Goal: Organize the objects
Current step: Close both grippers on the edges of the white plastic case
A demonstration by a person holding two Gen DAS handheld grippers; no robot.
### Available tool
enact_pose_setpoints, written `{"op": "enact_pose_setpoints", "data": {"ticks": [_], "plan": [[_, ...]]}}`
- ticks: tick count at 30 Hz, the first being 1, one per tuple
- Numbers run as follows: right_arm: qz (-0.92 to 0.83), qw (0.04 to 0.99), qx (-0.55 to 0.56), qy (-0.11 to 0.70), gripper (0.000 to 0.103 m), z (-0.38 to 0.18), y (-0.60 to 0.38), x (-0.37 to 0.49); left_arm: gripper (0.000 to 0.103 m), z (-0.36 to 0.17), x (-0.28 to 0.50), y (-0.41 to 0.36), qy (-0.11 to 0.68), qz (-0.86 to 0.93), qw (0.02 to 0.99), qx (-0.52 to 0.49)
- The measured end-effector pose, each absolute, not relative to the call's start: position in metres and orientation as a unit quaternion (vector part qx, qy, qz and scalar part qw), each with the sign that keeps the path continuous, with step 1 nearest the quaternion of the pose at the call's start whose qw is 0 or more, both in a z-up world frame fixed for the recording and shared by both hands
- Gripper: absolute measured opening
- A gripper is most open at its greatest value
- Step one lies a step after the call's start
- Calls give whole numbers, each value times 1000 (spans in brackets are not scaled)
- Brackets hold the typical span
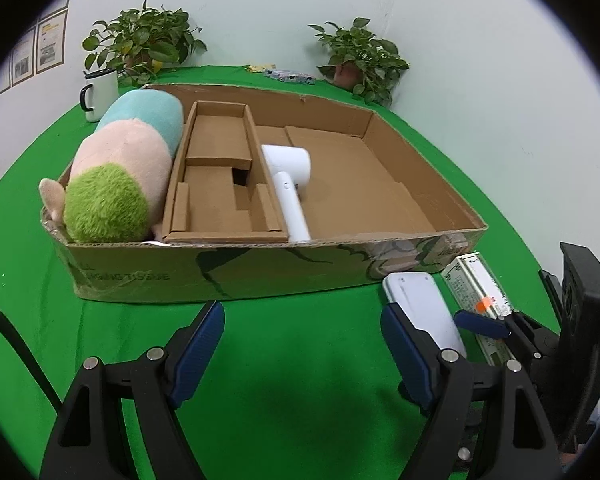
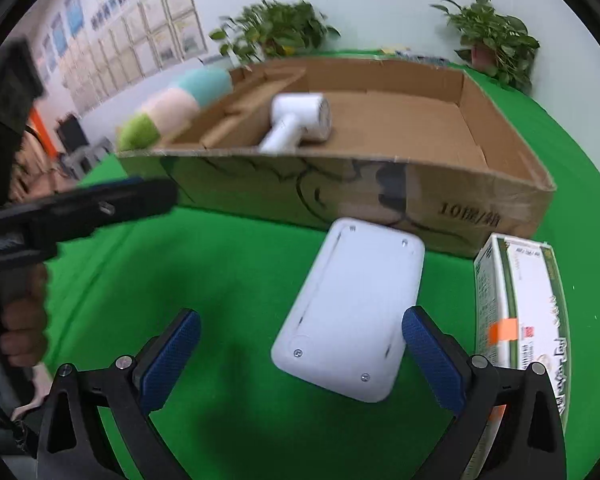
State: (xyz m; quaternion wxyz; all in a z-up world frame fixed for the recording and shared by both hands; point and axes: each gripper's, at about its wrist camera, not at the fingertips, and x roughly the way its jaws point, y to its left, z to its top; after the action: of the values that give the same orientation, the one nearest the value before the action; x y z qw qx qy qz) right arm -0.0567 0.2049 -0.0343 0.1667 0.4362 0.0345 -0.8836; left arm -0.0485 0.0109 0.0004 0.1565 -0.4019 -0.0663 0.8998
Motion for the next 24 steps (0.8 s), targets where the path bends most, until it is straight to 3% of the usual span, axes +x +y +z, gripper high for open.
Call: {"op": "enact_pose_setpoints", "data": {"ticks": [3,5,6,9,14,16,24], "plan": [[-884,144,444,42,96,-39,206,-58,80,-2,-49,4,-77,898,152,-406],[-885,134,442,51,87,-40,207,-55,80,-2,-48,2,-81,897,151,-407],[-885,134,442,55,75,-41,207,-54,80,-2,-48,1,-82,897,152,-407],[-875,170,451,41,69,-43,206,-45,80,-3,-46,4,-89,884,178,-423],[-863,236,447,6,74,-40,199,-18,80,-12,-41,11,-120,858,227,-445],[-870,231,435,-7,103,-37,201,-16,80,-20,-44,15,-135,843,240,-462],[-870,227,437,-11,102,-37,198,-24,80,-47,-50,30,-204,789,281,-507]]}}
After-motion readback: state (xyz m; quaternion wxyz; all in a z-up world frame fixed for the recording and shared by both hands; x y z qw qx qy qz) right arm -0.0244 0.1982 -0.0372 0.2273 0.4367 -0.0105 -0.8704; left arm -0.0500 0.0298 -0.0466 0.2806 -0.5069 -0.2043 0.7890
